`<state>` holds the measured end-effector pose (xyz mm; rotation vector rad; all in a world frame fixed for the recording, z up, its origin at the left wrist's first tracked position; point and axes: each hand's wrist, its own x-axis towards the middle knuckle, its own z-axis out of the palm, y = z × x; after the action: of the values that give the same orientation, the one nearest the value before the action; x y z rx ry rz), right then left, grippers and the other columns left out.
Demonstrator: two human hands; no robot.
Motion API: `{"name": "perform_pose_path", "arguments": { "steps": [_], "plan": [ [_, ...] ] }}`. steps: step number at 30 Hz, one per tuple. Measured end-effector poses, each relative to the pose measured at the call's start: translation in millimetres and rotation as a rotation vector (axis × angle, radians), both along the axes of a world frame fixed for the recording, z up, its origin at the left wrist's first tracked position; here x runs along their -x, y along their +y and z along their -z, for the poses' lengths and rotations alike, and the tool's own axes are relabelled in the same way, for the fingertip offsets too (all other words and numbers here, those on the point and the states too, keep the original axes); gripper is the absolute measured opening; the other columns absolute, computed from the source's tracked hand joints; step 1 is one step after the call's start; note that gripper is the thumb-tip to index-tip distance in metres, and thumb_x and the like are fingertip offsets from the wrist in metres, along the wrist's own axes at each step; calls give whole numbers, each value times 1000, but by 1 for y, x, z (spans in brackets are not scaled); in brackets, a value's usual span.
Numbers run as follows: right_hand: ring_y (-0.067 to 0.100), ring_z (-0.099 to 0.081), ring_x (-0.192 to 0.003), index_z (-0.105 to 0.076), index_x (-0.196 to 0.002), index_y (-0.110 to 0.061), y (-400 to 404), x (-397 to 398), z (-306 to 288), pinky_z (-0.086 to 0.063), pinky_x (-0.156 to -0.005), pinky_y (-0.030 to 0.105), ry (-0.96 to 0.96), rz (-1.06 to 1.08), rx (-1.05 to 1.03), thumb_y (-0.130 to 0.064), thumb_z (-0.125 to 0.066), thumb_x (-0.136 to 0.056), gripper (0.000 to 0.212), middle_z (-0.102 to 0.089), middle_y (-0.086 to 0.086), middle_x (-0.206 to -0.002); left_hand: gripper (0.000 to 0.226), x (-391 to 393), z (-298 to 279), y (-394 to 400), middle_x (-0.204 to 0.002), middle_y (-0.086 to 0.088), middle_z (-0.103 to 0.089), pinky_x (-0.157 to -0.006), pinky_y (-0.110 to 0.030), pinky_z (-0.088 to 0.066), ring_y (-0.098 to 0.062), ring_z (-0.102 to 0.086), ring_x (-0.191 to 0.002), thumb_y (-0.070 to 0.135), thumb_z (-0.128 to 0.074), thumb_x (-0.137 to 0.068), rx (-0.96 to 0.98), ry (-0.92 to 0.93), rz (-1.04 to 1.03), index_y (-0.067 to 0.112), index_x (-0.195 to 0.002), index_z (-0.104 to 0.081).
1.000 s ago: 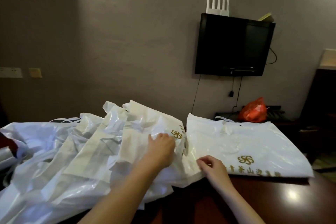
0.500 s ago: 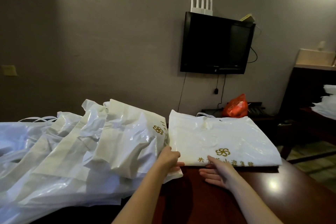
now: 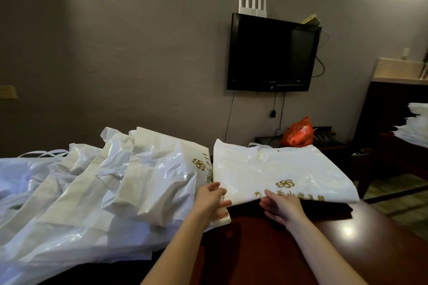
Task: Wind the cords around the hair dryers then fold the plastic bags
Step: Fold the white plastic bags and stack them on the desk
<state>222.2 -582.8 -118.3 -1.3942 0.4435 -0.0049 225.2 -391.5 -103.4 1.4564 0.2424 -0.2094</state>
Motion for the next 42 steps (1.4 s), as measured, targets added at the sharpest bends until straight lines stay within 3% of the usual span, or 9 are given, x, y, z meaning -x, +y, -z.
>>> {"name": "perform_pose_path", "arguments": {
  "steps": [3,12,16,22,28,31,35,38,42],
  "plan": [
    [10,-70,-58,-64,-83,-4,-3,7,0,-54,-48,21,-34,-4,28,-14,-68,-87,12,-73,6,-67,46,2,-2,-1,-110,-6,-51,-61,-36,-57,-28,-70,-96,15,-57,-99,-33,34,17,8,-141,-41],
    [5,-71,-67,-65,-93,-2,-18,25,-1,-52,-56,21,-51,-87,82,-14,-59,-94,13,-76,6,-78,55,5,-4,-12,-142,-12,-43,-50,-28,-56,-19,-68,-74,16,-55,-100,-116,65,14,8,-147,-27],
    [10,-71,-67,-66,-83,-4,-28,31,-2,-52,-54,22,-103,-4,59,-15,-63,-92,14,-75,7,-72,35,8,-5,-14,-104,-8,-54,-50,-25,-54,-19,-67,-69,9,-56,-98,-48,91,1,6,-129,-40],
    [11,-70,-63,-66,-85,-4,-40,36,-4,-50,-51,22,-125,77,63,-17,-64,-91,15,-74,6,-69,15,14,-8,-11,-74,-13,-57,-39,-21,-48,-12,-57,-44,-1,-65,-90,-10,75,6,-2,-94,-51],
    [14,-70,-59,-62,-88,-3,-46,40,-9,-52,-45,21,-62,35,58,-17,-59,-95,16,-73,6,-67,20,18,-23,-12,-96,-9,-63,-59,-26,-57,-15,-64,-72,19,-67,-93,18,-37,52,8,-105,-57],
    [18,-71,-55,-60,-92,-2,-42,45,-5,-51,-41,22,24,11,-18,-23,-57,-96,21,-73,10,-68,10,26,-30,-15,-100,-4,-59,-70,-33,-52,-13,-57,-80,24,-54,-101,-106,-114,118,18,-93,-56],
    [25,-73,-64,-60,-97,-2,-23,53,-12,-53,-52,28,83,-95,-99,-36,-61,-91,34,-74,16,-80,10,37,-30,-23,-117,-8,-54,-74,-29,-56,-22,-57,-108,19,-46,-104,-56,-161,160,12,-102,-54],
    [25,-71,-69,-56,-103,-7,-14,50,-43,-52,-56,31,-30,-37,-160,-25,-58,-94,21,-73,14,-74,10,40,-55,-29,-119,-12,-56,-66,-26,-58,-25,-57,-113,14,-50,-101,94,-223,101,12,-94,-56],
    [17,-70,-55,-56,-91,-9,-7,61,-53,-49,-60,29,-46,-28,-113,-29,-64,-90,22,-72,5,-63,10,52,-70,-23,-108,-9,-65,-86,-39,-58,-24,-64,-104,18,-67,-91,60,-288,66,11,-94,-61]
  ]
}}
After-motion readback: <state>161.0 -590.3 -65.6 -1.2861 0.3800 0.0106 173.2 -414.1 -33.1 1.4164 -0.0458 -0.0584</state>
